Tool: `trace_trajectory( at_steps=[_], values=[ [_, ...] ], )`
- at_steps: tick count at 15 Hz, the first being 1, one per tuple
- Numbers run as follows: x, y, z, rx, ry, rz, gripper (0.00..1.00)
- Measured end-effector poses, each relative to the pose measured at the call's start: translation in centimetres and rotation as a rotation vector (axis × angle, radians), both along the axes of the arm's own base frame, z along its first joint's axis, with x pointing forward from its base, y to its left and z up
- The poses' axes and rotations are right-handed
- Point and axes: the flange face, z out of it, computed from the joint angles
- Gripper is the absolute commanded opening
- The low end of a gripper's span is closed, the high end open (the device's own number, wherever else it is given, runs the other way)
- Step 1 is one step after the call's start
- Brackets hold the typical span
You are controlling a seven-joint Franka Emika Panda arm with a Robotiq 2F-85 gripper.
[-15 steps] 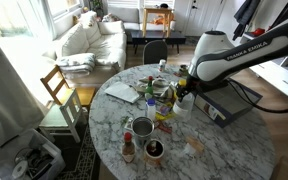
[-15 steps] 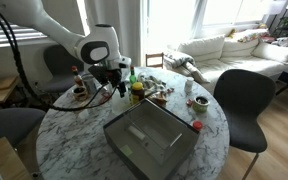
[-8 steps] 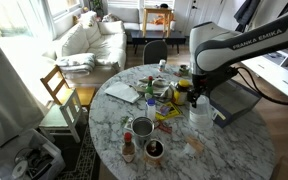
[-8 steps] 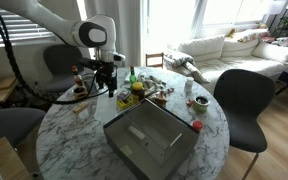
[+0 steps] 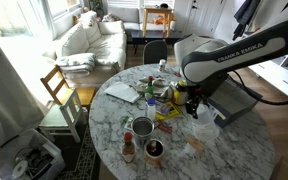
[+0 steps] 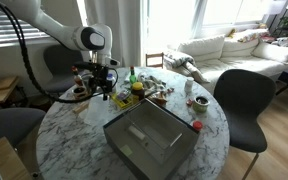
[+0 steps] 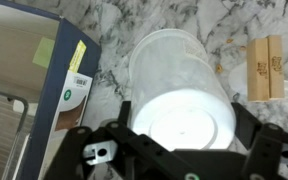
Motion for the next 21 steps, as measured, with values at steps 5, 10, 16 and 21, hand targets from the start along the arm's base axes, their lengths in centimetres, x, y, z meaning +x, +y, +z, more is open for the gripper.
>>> trace_trajectory(
  at_steps=[5, 10, 16, 21],
  values=[
    [2.0, 0.1, -0.5, 0.016, -0.111, 0.018, 0.71],
    [4.1, -0.1, -2.9, 0.054, -0.266, 0.015, 1.00],
    [6.2, -1.8, -1.0, 0.121, -0.568, -0.133, 1.00],
    [5.0, -3.0, 0.5, 0.157, -0.665, -0.270, 1.00]
  ],
)
